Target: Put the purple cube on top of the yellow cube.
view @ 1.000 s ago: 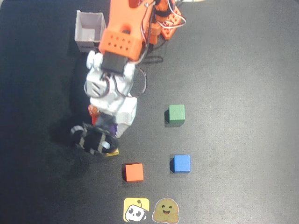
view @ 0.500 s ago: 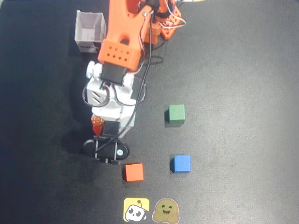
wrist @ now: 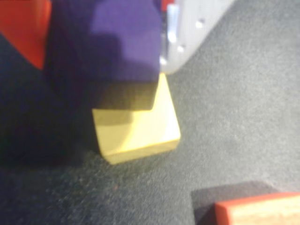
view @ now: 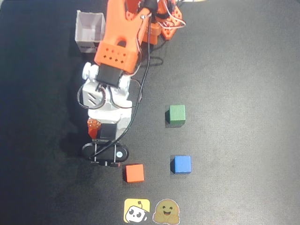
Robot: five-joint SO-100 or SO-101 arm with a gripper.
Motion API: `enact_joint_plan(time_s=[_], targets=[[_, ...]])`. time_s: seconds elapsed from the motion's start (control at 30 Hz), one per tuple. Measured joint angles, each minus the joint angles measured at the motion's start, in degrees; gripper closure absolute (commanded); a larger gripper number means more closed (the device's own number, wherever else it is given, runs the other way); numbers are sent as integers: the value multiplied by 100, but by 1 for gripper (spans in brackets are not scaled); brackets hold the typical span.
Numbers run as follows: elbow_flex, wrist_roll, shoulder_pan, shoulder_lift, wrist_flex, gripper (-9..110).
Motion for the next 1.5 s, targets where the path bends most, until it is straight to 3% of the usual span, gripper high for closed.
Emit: enact_joint_plan(time_s=[1.5], targets=[[-18, 483, -88, -352, -264, 101]])
